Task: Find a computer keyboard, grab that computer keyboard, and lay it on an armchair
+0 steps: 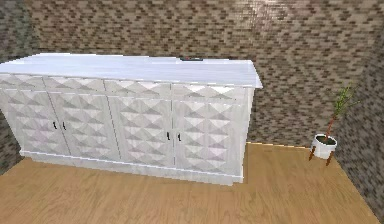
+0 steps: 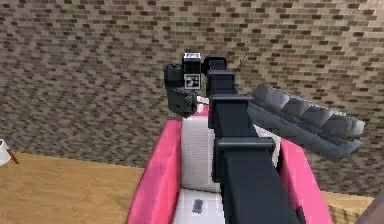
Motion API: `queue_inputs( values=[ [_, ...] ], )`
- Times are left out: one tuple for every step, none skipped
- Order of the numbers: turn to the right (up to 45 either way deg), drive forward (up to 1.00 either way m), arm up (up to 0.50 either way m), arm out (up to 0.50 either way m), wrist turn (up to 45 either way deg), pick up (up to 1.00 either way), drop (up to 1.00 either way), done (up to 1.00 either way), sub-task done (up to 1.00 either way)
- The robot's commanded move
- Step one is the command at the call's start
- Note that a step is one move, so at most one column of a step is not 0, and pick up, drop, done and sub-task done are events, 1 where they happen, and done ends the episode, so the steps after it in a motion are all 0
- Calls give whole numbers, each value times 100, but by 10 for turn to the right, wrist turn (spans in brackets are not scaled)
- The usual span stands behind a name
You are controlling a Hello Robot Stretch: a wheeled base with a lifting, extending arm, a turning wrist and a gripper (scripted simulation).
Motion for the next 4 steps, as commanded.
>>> queue_inputs(
  values=[
    [0,0,-50,0,0,0,0,0,0],
    [0,0,0,0,0,0,100,0,0],
    [0,0,0,-10,0,0,0,0,0],
    [0,0,0,0,0,0,0,100,0]
  ],
)
